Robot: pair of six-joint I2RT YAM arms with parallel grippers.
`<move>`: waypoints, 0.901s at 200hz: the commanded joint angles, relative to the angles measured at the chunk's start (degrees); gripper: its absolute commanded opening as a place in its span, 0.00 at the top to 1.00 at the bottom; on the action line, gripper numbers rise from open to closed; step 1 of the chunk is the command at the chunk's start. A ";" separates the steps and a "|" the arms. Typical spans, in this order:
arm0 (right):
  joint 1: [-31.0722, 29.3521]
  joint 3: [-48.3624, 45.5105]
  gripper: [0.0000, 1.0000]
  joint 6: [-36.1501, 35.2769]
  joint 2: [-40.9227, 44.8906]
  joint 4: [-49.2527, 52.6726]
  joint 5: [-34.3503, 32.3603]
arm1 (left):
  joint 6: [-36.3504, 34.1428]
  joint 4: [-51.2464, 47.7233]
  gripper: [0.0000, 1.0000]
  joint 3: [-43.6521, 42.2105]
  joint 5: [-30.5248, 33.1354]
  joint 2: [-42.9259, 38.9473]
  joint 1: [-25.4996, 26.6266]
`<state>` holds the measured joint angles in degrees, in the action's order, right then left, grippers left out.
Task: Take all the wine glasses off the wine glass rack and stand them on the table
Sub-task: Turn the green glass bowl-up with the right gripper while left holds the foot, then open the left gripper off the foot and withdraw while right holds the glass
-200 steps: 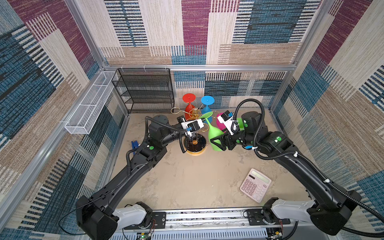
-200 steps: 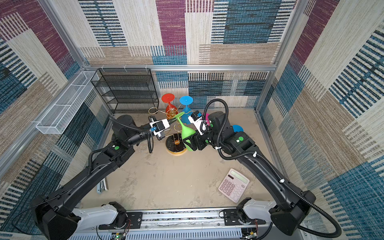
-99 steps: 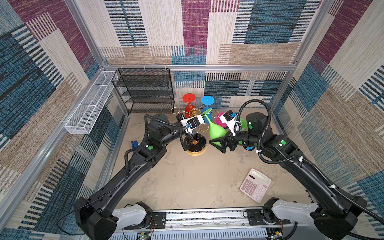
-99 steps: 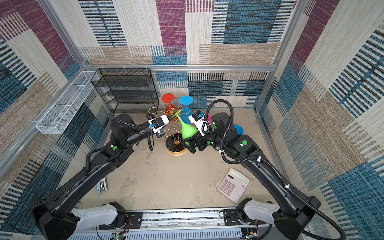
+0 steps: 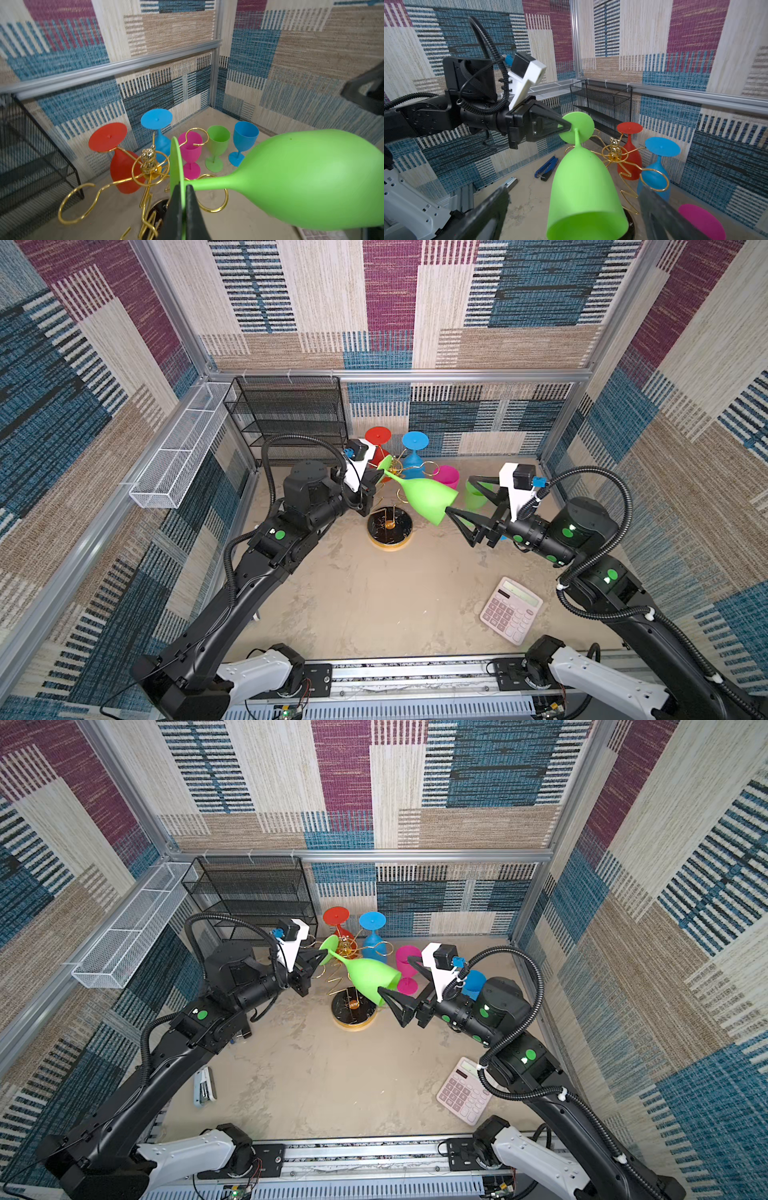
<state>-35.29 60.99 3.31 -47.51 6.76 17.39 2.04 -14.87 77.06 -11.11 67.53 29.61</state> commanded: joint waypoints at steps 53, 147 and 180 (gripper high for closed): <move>-0.02 -19.20 0.01 -3.82 6.22 -25.52 0.81 | 39.24 5.42 1.00 -3.88 -27.54 0.48 -8.86; -0.20 -17.60 0.01 -1.88 -8.84 -44.39 5.01 | 50.37 16.51 1.00 -9.59 -33.83 0.76 -8.86; -0.90 -16.29 0.01 -0.69 -12.51 -48.91 4.88 | 51.65 17.77 1.00 -10.30 -34.93 1.49 -8.86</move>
<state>-35.55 43.13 0.64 -57.28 -33.61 21.47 50.96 -1.52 67.35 -43.88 68.36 20.75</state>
